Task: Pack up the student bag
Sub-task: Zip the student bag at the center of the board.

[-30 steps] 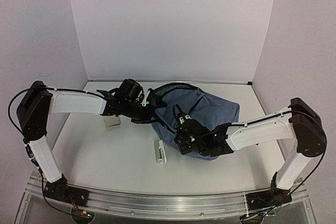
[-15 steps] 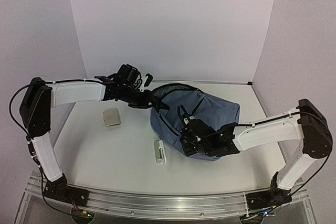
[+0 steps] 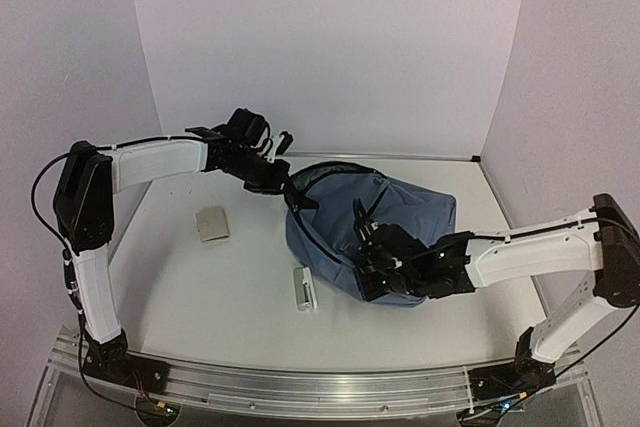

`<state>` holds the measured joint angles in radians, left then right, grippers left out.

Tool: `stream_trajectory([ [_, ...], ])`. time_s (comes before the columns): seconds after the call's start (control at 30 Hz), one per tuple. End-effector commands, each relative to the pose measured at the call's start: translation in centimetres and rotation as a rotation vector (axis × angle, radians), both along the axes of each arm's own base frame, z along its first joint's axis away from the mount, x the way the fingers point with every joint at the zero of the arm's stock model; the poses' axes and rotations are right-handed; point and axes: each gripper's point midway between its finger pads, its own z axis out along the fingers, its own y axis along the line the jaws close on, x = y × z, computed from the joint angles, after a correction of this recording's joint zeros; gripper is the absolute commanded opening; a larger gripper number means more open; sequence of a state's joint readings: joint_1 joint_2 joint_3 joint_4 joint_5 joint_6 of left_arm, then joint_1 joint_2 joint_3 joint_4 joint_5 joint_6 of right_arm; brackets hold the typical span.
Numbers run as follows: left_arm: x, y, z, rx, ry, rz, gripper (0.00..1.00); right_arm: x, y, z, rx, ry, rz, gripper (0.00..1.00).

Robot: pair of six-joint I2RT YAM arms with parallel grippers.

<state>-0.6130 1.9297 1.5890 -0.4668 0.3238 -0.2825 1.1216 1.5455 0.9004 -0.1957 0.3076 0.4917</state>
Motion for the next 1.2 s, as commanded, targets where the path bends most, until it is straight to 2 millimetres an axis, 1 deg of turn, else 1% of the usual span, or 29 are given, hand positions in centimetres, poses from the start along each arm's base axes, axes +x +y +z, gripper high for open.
stream_trajectory([
  [0.0, -1.6, -1.2, 4.1, -0.120, -0.010, -0.125, 0.00, -0.4, 1.9, 5.1, 0.133, -0.009, 0.036, 0.36],
  [0.07, -2.6, -1.2, 4.3, -0.137, 0.022, -0.150, 0.00, 0.1, 2.9, 7.4, 0.184, -0.034, 0.037, 0.53],
  [0.1, -3.0, -1.3, 4.4, -0.146, 0.034, -0.162, 0.00, 0.4, 3.5, 8.3, 0.202, -0.048, 0.033, 0.58],
  [0.13, -3.4, -1.3, 4.2, -0.149, 0.045, -0.169, 0.00, 0.8, 3.8, 8.6, 0.207, -0.056, 0.026, 0.62],
  [0.17, -3.8, -1.3, 4.2, -0.160, 0.056, -0.184, 0.00, 1.3, 4.6, 9.5, 0.227, -0.071, 0.020, 0.65],
  [0.2, -4.0, -1.4, 4.2, -0.168, 0.061, -0.193, 0.00, 1.7, 5.3, 9.7, 0.230, -0.078, 0.018, 0.66],
  [0.3, -4.4, -1.4, 4.3, -0.183, 0.068, -0.202, 0.00, 3.1, 7.4, 8.8, 0.204, -0.084, 0.005, 0.68],
  [0.4, -4.7, -1.5, 5.4, -0.200, 0.067, -0.209, 0.00, 4.6, 9.3, 7.9, 0.176, -0.106, -0.010, 0.72],
  [0.47, -4.8, -1.5, 6.0, -0.204, 0.065, -0.209, 0.00, 5.6, 10.6, 7.8, 0.171, -0.126, -0.010, 0.74],
  [0.5, -4.8, -1.5, 6.2, -0.205, 0.066, -0.212, 0.00, 6.0, 11.3, 7.2, 0.160, -0.130, -0.003, 0.74],
  [0.57, -4.9, -1.5, 6.2, -0.201, 0.075, -0.214, 0.00, 6.7, 12.6, 6.7, 0.153, -0.143, 0.007, 0.75],
  [0.63, -4.9, -1.3, 5.8, -0.193, 0.082, -0.208, 0.00, 7.5, 13.2, 6.0, 0.137, -0.166, -0.002, 0.74],
  [0.77, -4.8, -0.8, 4.9, -0.191, 0.075, -0.183, 0.00, 9.4, 12.8, 4.8, 0.087, -0.218, -0.063, 0.67],
  [0.93, -4.6, -0.2, 4.8, -0.197, 0.071, -0.177, 0.00, 10.4, 12.1, 4.1, 0.021, -0.270, -0.095, 0.59],
  [0.97, -4.5, -0.2, 4.7, -0.201, 0.073, -0.175, 0.00, 10.4, 12.2, 3.8, 0.008, -0.272, -0.086, 0.55],
  [1.07, -4.4, 0.0, 4.5, -0.213, 0.082, -0.172, 0.00, 10.4, 12.7, 3.1, -0.013, -0.272, -0.052, 0.32],
  [1.13, -4.2, 0.3, 4.2, -0.210, 0.085, -0.165, 0.00, 10.3, 12.9, 2.9, -0.018, -0.268, -0.036, 0.18],
  [1.17, -4.1, 0.4, 4.2, -0.207, 0.083, -0.158, 0.00, 10.2, 13.0, 2.9, -0.016, -0.264, -0.024, 0.09],
])
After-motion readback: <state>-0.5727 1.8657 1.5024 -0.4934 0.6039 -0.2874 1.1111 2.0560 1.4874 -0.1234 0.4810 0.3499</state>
